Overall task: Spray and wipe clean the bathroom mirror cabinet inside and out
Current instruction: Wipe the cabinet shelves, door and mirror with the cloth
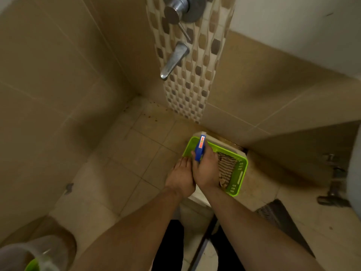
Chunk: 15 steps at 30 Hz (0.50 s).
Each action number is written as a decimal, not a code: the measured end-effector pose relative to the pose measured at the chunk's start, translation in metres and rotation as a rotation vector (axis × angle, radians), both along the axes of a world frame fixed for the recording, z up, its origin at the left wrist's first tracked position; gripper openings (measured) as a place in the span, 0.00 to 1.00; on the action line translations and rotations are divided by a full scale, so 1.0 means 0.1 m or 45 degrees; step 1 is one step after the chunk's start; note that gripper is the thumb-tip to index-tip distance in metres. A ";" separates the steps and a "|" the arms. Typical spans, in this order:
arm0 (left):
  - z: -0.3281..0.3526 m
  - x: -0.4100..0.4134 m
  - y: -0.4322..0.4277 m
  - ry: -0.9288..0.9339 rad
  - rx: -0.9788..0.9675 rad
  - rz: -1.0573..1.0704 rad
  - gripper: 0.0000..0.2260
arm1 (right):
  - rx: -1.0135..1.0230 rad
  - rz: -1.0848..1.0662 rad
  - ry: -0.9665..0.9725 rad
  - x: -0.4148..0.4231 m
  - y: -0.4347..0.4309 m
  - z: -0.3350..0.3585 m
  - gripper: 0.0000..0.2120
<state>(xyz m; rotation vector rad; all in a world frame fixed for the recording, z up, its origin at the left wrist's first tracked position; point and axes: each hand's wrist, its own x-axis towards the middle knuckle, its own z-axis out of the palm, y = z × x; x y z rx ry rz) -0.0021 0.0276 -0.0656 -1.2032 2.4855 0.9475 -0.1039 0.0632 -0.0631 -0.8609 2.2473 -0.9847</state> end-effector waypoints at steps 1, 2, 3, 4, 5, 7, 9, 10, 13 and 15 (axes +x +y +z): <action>-0.01 0.01 -0.01 0.003 0.001 -0.019 0.34 | 0.008 -0.014 0.000 0.01 -0.02 0.00 0.21; -0.01 0.02 -0.02 0.002 0.003 -0.049 0.32 | 0.019 -0.040 0.003 0.01 -0.04 0.00 0.20; -0.01 0.02 -0.03 0.003 0.001 -0.080 0.31 | 0.033 -0.060 0.010 0.00 -0.05 0.01 0.20; -0.01 0.01 -0.04 0.005 0.003 -0.104 0.31 | 0.049 -0.077 0.017 -0.03 -0.05 0.01 0.19; 0.00 -0.01 -0.05 0.008 0.008 -0.114 0.31 | 0.058 -0.084 0.019 -0.06 -0.05 0.01 0.18; 0.02 -0.06 -0.07 0.021 0.017 -0.122 0.32 | 0.052 -0.073 -0.012 -0.12 -0.06 0.01 0.15; 0.04 -0.11 -0.08 0.027 0.007 -0.157 0.31 | 0.054 -0.044 -0.037 -0.18 -0.04 0.01 0.14; 0.04 -0.13 -0.08 0.023 -0.001 -0.167 0.31 | 0.064 -0.030 -0.035 -0.21 -0.03 0.01 0.13; 0.06 -0.15 -0.05 -0.015 -0.022 -0.200 0.30 | 0.116 0.006 -0.066 -0.27 0.04 0.03 0.17; 0.08 -0.15 -0.01 -0.055 -0.034 -0.220 0.30 | 0.148 0.053 -0.095 -0.28 0.12 0.07 0.23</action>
